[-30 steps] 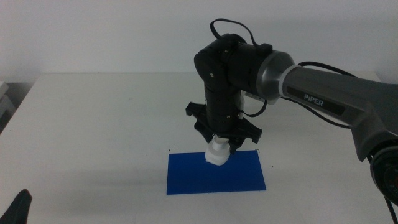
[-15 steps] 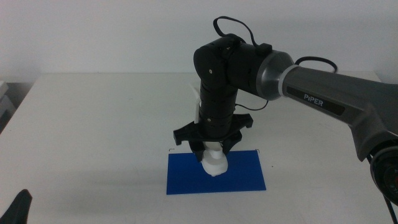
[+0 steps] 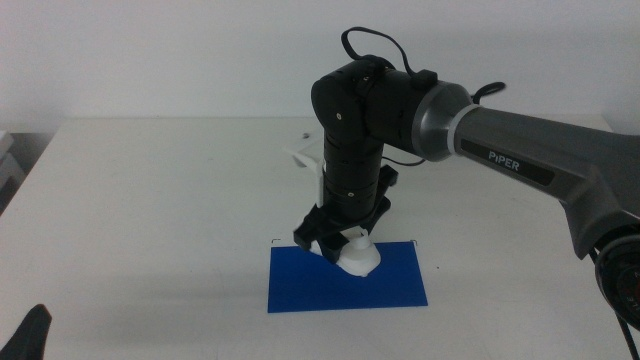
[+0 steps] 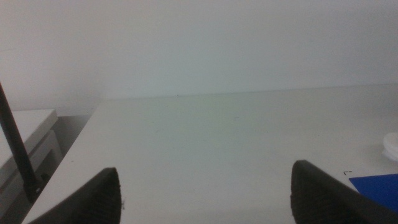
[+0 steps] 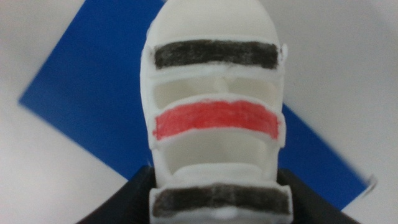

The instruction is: Use one arm to grab the shoe from the table and place it on the mat.

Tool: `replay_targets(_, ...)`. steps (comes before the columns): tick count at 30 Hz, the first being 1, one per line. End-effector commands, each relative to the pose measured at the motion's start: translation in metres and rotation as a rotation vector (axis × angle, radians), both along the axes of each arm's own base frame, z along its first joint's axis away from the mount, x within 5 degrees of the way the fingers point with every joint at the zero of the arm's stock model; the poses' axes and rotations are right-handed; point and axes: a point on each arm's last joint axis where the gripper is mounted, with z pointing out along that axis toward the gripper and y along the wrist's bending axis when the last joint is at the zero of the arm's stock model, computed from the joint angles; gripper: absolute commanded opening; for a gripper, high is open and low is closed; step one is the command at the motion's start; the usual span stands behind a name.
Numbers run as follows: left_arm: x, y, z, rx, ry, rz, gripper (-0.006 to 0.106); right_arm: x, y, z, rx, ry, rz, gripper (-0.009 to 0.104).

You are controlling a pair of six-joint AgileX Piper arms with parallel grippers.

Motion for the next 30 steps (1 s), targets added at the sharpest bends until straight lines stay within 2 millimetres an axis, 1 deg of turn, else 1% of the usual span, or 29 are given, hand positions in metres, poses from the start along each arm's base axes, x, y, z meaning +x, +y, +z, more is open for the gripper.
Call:
replay_targets(1,-0.001,0.0,0.006,-0.017,-0.087,0.001,0.094,-0.006,-0.007,0.036,-0.015,-0.063,0.202,-0.004)
replay_targets(2,-0.001,0.0,0.006,-0.017,-0.087,0.001,0.094,-0.006,-0.007,0.036,-0.029,-0.073,0.297,-0.004)
replay_targets(3,-0.001,0.0,0.006,-0.017,-0.087,0.001,0.094,-0.006,-0.007,0.036,-0.05,-0.087,0.442,-0.004)
replay_targets(5,-0.001,0.0,0.006,-0.017,-0.087,0.001,0.094,-0.006,-0.007,0.036,-0.076,-0.1,0.615,-0.004)
replay_targets(8,-0.001,0.0,0.006,-0.017,-0.087,0.001,0.094,-0.007,-0.006,0.036,-0.081,-0.114,0.761,-0.004)
replay_targets(10,-0.001,0.0,0.006,-0.017,-0.087,0.001,0.094,-0.007,-0.005,0.036,-0.077,-0.121,0.813,-0.004)
replay_targets(13,-0.001,0.0,0.006,-0.017,-0.087,0.001,0.094,-0.009,-0.004,0.037,-0.06,-0.118,0.841,-0.004)
replay_targets(19,-0.001,0.0,0.006,-0.017,-0.087,0.001,0.094,-0.008,-0.003,0.036,-0.059,-0.116,0.84,-0.004)
replay_targets(25,-0.001,0.0,0.006,-0.017,-0.087,0.001,0.094,-0.004,-0.001,0.014,-0.073,-0.058,0.822,-0.004)
replay_targets(28,-0.001,0.0,0.006,-0.017,-0.087,0.001,0.094,-0.003,0.0,0.007,-0.077,-0.043,0.818,-0.004)
replay_targets(30,-0.001,0.0,0.006,-0.017,-0.087,0.001,0.094,-0.002,0.0,0.005,-0.08,-0.039,0.807,-0.004)
